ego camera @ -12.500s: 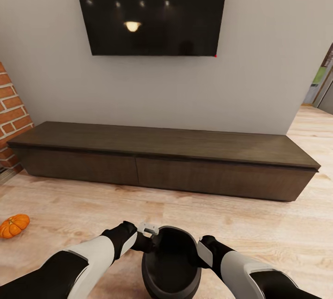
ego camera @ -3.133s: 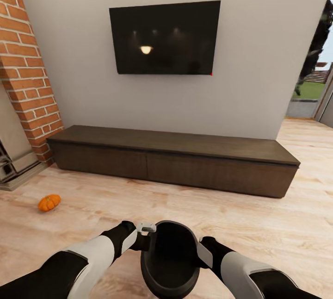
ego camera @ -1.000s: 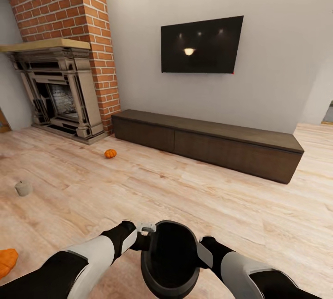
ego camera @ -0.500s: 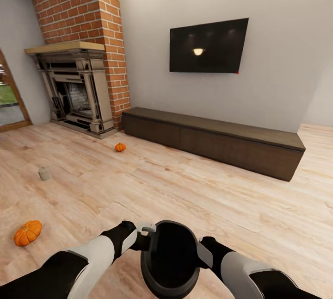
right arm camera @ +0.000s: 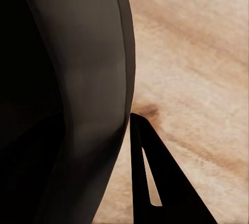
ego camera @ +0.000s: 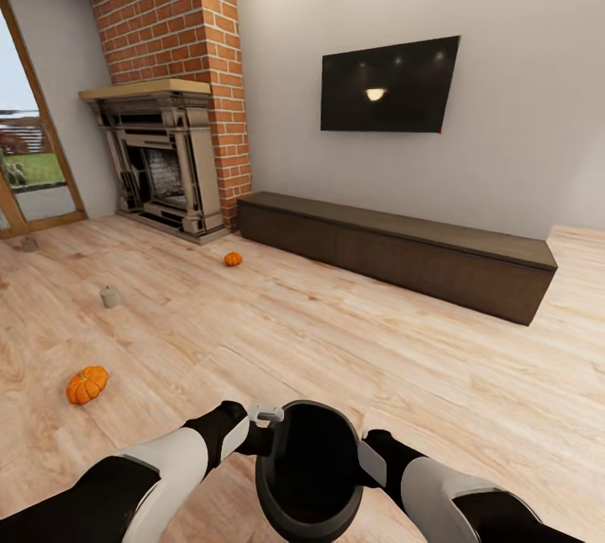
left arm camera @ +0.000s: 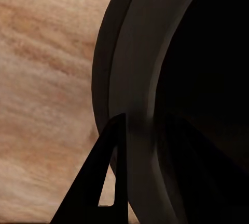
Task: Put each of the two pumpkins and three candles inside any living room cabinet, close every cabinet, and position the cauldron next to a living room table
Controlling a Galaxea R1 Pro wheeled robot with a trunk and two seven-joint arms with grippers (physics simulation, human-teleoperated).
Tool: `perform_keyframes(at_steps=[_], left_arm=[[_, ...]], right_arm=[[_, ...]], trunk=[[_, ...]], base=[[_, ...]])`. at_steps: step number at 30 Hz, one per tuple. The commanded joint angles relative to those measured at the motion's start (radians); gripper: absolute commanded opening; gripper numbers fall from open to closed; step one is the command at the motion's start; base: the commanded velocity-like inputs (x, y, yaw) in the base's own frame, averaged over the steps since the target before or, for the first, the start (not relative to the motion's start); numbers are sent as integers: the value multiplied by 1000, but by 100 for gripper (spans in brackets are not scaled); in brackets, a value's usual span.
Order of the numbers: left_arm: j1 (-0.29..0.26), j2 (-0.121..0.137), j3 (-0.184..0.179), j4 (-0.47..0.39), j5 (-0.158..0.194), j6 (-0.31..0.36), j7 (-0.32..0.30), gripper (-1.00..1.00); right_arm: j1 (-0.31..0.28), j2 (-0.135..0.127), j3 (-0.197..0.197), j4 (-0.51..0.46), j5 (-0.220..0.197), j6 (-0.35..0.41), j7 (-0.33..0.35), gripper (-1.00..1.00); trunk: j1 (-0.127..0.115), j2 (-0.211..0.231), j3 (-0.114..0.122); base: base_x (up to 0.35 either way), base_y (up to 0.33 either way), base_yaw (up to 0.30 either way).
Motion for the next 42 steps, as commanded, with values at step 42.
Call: perform_keyframes(at_steps=[42], left_arm=[[0, 0, -37, 2, -19, -12, 6, -100]], right_arm=[[-1, 0, -35, -14, 24, -8, -4, -100]], trunk=[[-1, -1, -1]], base=[[-5, -1, 223]])
